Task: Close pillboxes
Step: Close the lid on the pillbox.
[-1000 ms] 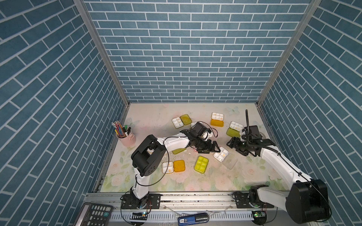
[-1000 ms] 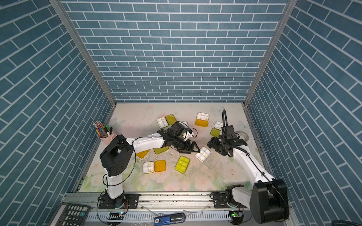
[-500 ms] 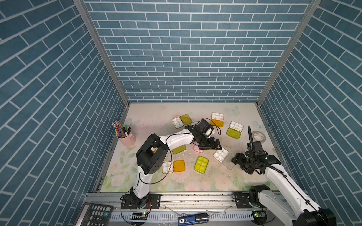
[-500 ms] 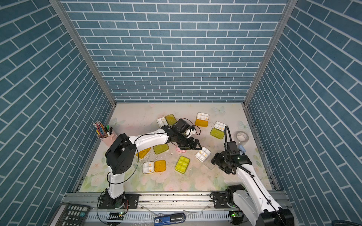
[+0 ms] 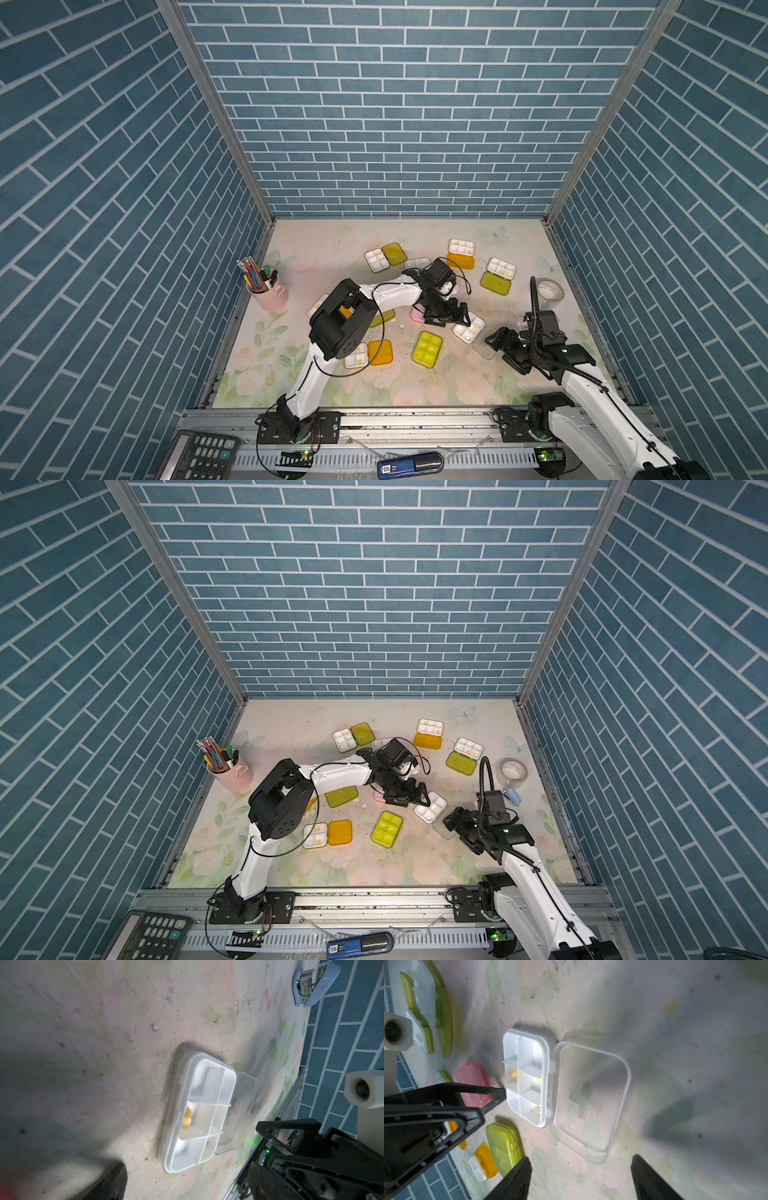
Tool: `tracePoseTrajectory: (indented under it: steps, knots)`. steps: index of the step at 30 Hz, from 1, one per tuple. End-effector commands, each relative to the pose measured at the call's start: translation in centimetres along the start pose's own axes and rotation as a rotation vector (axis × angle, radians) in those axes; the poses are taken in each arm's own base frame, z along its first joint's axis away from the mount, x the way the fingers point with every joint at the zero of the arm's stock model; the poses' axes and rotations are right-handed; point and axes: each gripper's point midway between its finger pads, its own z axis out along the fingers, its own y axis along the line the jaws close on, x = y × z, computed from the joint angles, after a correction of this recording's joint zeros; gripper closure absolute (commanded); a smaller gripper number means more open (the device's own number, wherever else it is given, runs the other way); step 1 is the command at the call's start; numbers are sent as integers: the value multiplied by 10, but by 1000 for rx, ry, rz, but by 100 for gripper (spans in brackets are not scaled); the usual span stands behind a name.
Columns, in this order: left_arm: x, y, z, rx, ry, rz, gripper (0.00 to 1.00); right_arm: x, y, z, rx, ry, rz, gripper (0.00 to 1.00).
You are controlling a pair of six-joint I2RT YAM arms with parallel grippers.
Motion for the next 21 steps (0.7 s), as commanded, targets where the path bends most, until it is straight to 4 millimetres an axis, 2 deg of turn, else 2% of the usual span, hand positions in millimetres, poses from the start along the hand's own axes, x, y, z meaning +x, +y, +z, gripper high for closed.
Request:
tracePoseTrajectory:
  steps: [1, 8, 15, 21]
  knots:
    - [2, -7, 3, 18, 4, 39, 7, 3, 1, 10, -34, 27, 66, 23]
    - [10, -2, 18, 25, 40, 36, 7, -1, -1, 20, -24, 40, 56, 23]
    - [14, 0, 23, 22, 54, 43, 7, 0, -6, 27, 1, 64, 42, 23]
    - [19, -3, 23, 0, 65, 82, 8, -7, 12, 20, -87, 27, 13, 23]
